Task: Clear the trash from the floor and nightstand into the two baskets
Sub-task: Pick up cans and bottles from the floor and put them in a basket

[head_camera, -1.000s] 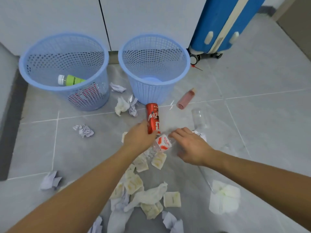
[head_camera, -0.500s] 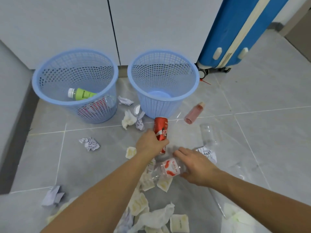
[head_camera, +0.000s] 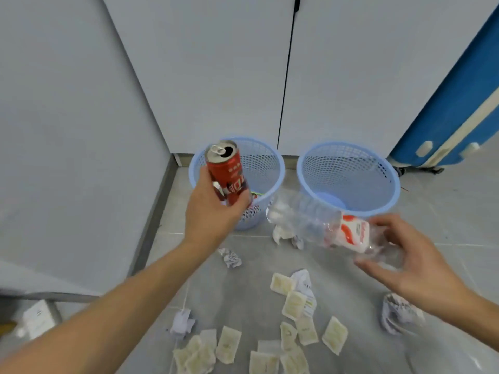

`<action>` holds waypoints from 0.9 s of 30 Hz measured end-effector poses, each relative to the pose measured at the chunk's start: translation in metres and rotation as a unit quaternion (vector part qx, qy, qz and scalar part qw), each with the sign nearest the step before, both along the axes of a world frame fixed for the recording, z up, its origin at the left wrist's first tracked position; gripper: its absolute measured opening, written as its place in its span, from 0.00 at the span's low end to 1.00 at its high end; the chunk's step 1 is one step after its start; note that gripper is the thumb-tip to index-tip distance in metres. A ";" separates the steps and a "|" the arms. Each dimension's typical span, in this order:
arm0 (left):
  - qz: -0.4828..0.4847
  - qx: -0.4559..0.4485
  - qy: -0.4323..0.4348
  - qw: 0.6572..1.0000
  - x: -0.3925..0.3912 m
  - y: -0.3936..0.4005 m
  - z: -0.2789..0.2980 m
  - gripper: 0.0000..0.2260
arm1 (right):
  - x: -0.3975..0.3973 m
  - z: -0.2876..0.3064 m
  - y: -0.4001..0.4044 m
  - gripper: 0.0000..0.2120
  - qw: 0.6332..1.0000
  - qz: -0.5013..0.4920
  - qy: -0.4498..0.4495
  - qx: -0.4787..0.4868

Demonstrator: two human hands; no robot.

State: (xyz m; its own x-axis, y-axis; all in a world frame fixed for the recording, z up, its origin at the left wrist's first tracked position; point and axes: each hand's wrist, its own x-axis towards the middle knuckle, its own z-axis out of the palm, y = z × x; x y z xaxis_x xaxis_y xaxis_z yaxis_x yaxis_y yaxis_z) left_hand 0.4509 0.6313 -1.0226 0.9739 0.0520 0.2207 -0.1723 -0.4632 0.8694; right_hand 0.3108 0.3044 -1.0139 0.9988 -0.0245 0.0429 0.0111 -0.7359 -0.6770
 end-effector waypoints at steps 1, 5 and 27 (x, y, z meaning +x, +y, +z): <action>0.003 -0.015 -0.004 1.000 0.012 0.008 0.007 0.29 | 0.020 0.011 0.013 0.28 0.999 -0.019 -0.028 0.014; 0.001 -0.021 0.026 0.999 0.052 0.030 0.011 0.33 | 0.109 0.033 0.064 0.27 0.993 -0.061 -0.100 0.028; -0.049 0.181 0.015 0.982 0.092 0.027 -0.053 0.24 | 0.221 -0.026 0.149 0.32 0.976 0.040 -0.063 -0.206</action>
State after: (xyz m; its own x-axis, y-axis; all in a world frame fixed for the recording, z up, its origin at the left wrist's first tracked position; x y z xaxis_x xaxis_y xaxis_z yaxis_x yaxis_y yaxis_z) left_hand 0.5427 0.6580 -1.0754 0.9768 -0.1190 0.1783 -0.2081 -0.7254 0.6561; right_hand 0.5321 0.4536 -1.0402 0.9831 0.0975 0.1547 0.1425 -0.9387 -0.3140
